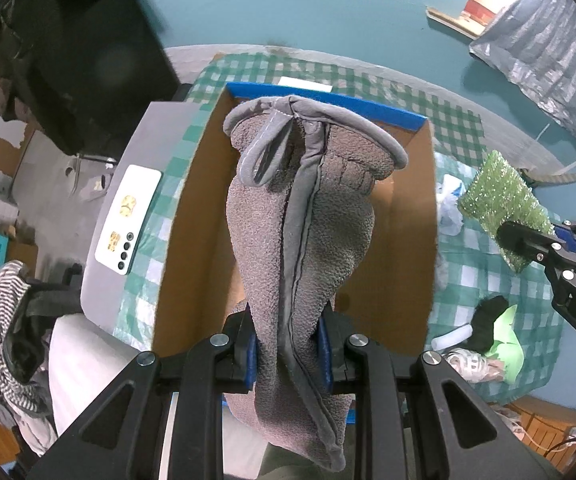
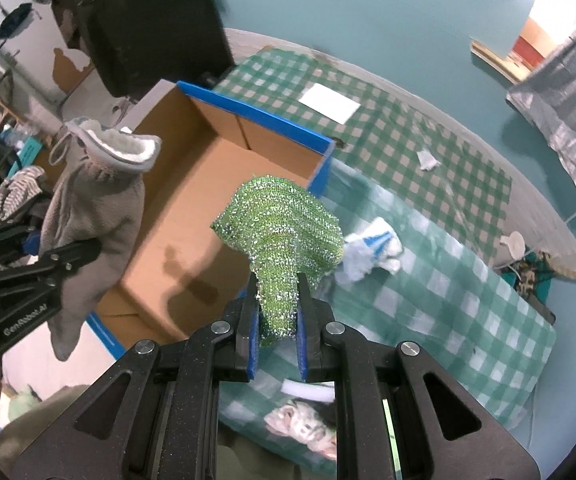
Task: Organize soft objects
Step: 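Lift the grey glove with the left tool while the right tool lifts the green pad toward the box, then lower the glove into the box with the left tool while the right tool drops the green pad beside it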
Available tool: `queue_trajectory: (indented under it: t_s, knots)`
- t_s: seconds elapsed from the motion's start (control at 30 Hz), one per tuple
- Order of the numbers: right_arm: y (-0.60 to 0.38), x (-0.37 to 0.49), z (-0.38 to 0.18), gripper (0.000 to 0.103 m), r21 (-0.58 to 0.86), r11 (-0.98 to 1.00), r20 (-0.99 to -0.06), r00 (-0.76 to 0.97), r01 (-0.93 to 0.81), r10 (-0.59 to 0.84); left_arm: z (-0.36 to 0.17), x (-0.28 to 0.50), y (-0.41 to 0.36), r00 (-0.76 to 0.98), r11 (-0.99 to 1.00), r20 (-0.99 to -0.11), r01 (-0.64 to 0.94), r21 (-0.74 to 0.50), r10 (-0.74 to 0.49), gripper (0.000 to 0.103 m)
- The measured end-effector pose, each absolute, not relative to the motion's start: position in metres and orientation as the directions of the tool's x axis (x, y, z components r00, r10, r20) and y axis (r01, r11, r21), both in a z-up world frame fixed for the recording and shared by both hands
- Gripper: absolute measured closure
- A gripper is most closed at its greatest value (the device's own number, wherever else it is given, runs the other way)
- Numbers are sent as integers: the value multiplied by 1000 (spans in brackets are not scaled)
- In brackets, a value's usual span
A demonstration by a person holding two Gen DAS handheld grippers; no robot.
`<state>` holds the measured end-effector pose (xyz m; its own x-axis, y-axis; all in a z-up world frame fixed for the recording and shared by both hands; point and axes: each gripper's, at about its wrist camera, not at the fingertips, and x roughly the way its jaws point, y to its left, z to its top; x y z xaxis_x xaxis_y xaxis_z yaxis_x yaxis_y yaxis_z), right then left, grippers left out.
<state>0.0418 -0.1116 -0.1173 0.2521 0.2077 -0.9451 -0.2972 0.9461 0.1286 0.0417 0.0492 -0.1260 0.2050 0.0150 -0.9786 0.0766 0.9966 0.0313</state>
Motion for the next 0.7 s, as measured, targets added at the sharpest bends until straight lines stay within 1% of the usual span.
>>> queue_trajectory:
  t_s: [0.43, 0.53, 0.63, 0.7]
  knots:
    - [-63, 55, -126, 90, 132, 919, -947, 225, -372, 227, -147, 48, 75, 163, 998, -986, 53, 39, 30, 79]
    - [-52, 58, -130, 90, 129, 913, -950, 217, -387, 226, -149, 49, 77, 159, 998, -987, 57, 39, 29, 77]
    - [-45, 59, -134, 90, 134, 910, -951, 207, -393, 229, -151, 50, 79, 157, 997, -987, 62, 42, 32, 70]
    - [-41, 60, -138, 90, 140, 907, -952, 198, -398, 234, -152, 51, 79, 156, 997, -987, 66, 46, 35, 59]
